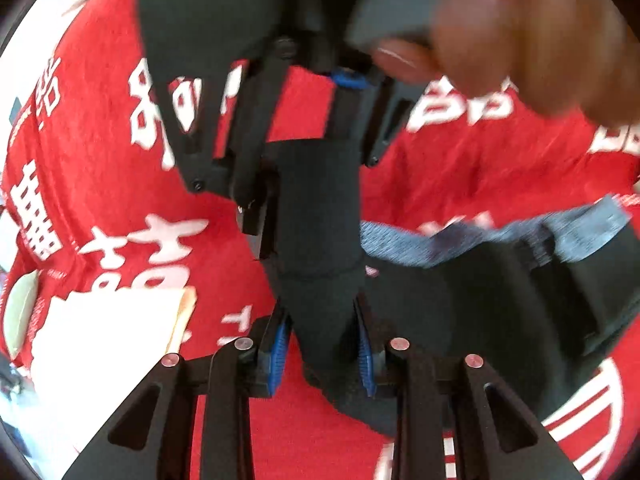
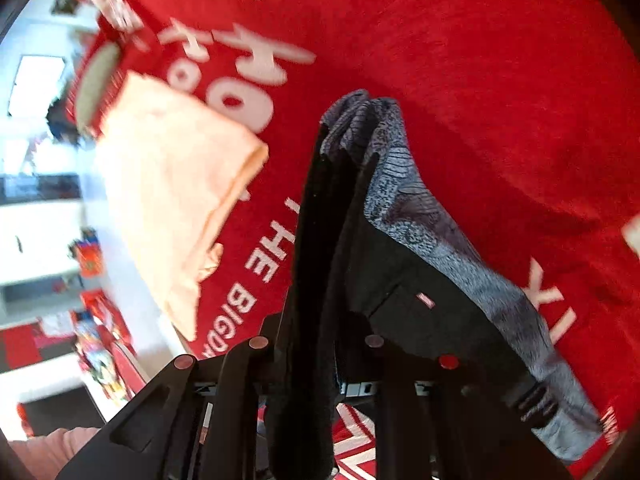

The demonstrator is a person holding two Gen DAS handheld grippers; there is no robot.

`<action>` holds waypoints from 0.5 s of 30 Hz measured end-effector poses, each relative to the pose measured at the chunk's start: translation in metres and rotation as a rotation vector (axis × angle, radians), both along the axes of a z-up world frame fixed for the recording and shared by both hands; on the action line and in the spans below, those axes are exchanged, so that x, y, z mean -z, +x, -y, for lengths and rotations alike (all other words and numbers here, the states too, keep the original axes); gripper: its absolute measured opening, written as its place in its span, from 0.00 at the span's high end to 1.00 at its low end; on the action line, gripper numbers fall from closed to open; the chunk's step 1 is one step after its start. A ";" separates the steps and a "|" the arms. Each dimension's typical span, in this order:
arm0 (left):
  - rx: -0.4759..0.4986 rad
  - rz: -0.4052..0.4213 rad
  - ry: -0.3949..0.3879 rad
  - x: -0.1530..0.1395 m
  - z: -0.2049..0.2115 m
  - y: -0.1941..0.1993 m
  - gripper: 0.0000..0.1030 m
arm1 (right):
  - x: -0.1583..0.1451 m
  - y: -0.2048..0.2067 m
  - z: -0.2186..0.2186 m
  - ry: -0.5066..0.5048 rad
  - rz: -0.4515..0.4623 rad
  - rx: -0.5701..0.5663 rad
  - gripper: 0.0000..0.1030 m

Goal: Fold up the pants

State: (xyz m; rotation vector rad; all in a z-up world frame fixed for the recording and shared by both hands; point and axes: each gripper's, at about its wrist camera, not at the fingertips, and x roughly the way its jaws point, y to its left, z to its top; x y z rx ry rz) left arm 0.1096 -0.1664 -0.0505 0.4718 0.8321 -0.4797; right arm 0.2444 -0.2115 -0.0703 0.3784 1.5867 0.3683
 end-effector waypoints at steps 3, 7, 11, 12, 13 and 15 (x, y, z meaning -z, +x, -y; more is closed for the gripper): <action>0.046 -0.004 -0.061 -0.022 0.017 -0.012 0.70 | -0.025 -0.029 0.032 0.050 0.080 0.055 0.84; 0.132 0.000 -0.110 -0.047 0.051 -0.038 0.70 | -0.052 -0.073 0.086 0.120 0.168 0.161 0.84; 0.232 -0.014 -0.131 -0.062 0.096 -0.074 0.70 | -0.074 -0.132 0.147 0.165 0.240 0.301 0.84; 0.257 -0.017 -0.132 -0.064 0.107 -0.084 0.70 | -0.077 -0.145 0.157 0.169 0.251 0.329 0.84; 0.278 -0.018 -0.133 -0.065 0.116 -0.092 0.70 | -0.078 -0.158 0.167 0.173 0.259 0.356 0.84; 0.330 -0.027 -0.129 -0.066 0.140 -0.113 0.70 | -0.085 -0.191 0.197 0.186 0.279 0.414 0.84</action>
